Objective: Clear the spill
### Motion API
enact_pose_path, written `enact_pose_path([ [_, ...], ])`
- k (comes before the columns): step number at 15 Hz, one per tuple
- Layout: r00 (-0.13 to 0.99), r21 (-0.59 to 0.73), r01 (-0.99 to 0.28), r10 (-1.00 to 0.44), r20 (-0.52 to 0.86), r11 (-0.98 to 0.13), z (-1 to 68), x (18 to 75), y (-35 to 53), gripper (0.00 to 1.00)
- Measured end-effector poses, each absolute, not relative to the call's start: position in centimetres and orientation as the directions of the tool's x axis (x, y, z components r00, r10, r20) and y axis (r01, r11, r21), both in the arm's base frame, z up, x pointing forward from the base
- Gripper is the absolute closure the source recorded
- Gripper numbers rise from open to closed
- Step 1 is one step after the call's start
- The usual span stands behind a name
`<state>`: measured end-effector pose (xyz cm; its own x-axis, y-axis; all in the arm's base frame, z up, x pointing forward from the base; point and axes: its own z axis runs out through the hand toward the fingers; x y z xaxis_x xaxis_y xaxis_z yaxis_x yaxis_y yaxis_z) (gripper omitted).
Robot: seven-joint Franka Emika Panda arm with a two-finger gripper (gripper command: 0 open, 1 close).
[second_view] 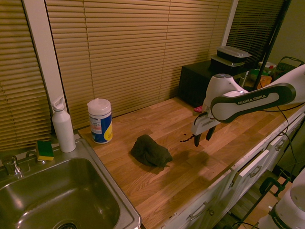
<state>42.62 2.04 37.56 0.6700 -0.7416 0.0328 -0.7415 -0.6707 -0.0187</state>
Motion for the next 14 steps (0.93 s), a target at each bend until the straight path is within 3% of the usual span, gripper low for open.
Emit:
enact_pose_path([
  [7,0.692,-0.084,-0.712,-0.717,0.086,-0.697,40.9,44.3,5.4,0.0],
  [14,0.711,-0.171,-0.663,-0.684,0.161,-0.729,47.1,47.0,16.5,0.0],
])
